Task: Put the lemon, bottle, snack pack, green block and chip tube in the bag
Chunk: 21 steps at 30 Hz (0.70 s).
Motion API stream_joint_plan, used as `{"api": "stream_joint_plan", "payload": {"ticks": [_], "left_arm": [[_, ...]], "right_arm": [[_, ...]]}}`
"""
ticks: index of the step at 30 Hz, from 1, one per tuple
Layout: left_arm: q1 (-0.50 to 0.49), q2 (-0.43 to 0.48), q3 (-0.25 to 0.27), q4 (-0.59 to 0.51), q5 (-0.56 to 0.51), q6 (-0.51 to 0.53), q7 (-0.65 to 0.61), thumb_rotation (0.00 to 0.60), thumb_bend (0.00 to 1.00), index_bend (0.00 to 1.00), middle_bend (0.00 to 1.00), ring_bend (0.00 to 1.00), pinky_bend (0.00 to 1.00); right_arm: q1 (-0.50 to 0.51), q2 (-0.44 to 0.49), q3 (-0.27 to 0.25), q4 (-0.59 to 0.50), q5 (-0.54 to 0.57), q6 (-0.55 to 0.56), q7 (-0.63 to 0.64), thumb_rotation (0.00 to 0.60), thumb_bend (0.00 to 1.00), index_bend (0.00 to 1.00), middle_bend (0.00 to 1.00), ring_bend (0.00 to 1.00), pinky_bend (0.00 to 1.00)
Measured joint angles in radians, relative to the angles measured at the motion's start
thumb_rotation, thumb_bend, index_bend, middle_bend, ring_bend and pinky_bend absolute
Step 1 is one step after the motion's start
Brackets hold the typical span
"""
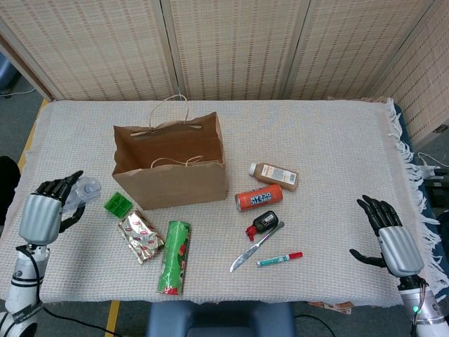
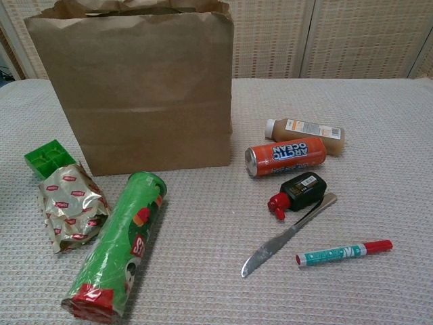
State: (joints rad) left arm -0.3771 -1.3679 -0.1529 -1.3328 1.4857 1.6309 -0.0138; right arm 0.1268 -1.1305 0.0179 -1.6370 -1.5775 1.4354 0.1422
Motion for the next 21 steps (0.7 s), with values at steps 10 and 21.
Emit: {"api": "stream_joint_plan", "payload": {"ticks": [10, 21], "left_arm": [[-0.082, -0.004, -0.381, -0.382, -0.357, -0.052, -0.07, 0.6, 0.61, 0.71, 0.68, 0.65, 0.69], [-0.281, -0.039, -0.565, -0.493, -0.481, -0.113, 0.027, 0.6, 0.62, 0.71, 0.68, 0.65, 0.69]], "right_arm": [[0.001, 0.002, 0.001, 0.002, 0.0, -0.001, 0.007, 0.6, 0.03, 0.0, 0.0, 0.0, 0.0], [0.004, 0.007, 0.002, -0.002, 0.008, -0.012, 0.015, 0.6, 0.03, 0.0, 0.0, 0.0, 0.0]]}}
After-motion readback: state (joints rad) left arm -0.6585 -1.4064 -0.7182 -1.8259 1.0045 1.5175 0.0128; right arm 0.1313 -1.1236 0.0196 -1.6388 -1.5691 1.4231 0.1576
